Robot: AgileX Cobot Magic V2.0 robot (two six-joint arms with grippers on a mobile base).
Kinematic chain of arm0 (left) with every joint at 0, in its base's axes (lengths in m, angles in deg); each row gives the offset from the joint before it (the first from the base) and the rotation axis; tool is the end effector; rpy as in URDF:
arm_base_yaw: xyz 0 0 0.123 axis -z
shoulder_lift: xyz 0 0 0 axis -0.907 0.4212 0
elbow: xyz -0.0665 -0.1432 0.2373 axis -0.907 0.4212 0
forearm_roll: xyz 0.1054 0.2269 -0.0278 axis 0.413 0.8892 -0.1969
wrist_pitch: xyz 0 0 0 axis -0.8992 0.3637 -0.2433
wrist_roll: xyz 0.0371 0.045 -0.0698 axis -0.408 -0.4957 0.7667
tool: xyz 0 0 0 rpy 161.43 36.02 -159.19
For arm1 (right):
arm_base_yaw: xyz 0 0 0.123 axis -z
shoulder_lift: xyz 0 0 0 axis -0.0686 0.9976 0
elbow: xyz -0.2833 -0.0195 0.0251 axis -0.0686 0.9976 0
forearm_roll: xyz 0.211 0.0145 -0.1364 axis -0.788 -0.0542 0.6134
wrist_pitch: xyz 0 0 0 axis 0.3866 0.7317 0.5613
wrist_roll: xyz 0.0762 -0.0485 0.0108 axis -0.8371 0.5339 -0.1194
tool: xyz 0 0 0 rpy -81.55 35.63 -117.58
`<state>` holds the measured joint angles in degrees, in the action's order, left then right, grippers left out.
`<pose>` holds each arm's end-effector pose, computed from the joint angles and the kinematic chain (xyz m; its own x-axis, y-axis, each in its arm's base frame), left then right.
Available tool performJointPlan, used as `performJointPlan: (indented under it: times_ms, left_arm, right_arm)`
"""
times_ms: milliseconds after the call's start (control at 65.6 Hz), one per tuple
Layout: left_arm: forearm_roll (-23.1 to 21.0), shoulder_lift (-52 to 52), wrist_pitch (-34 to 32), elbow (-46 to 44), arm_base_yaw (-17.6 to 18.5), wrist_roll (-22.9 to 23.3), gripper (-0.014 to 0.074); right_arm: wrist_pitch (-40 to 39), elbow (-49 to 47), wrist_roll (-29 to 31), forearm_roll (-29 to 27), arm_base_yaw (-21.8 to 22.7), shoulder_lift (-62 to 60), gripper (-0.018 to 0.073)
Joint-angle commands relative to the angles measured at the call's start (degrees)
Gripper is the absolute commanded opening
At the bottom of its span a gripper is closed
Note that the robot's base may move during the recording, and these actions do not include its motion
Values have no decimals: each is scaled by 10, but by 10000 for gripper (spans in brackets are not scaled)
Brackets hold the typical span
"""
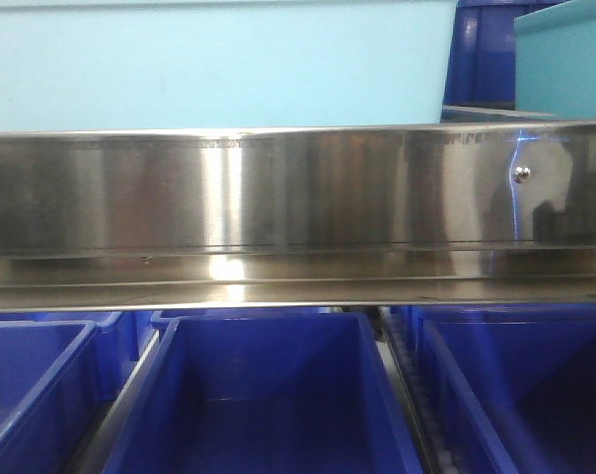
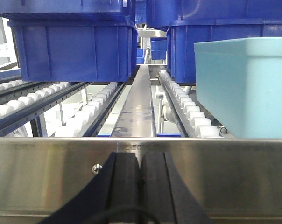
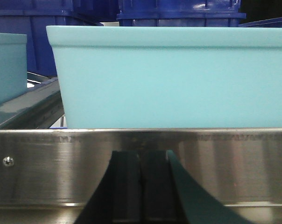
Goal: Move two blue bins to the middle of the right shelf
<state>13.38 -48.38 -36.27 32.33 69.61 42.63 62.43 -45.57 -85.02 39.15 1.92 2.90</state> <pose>0.0566 -0.0046 0.2056 0.0110 0.0395 -0.9992 0.0797 0.9960 0.0403 0.0565 0.0031 0.2031 -0.0270 0.0449 -0.9986 -0.0457 0.9979 0.0461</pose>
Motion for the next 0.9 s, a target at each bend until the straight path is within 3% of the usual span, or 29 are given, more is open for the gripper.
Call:
performJointPlan:
  times_ms: [0, 381, 747, 885]
  left_arm:
    - [-4, -2, -10, -1, -2, 0, -111]
    - [-4, -2, -39, -1, -2, 0, -111]
    - [-4, -2, -124, -1, -2, 5, -111]
    - [-49, -2, -158, -1, -2, 6, -111]
  right_arm:
    - [-8, 0, 3, 4, 2, -2, -162]
    - [-8, 0, 3, 4, 2, -2, -162]
    - [-97, 0, 3, 4, 2, -2, -162]
    - [-125, 0, 0, 4, 2, -2, -162]
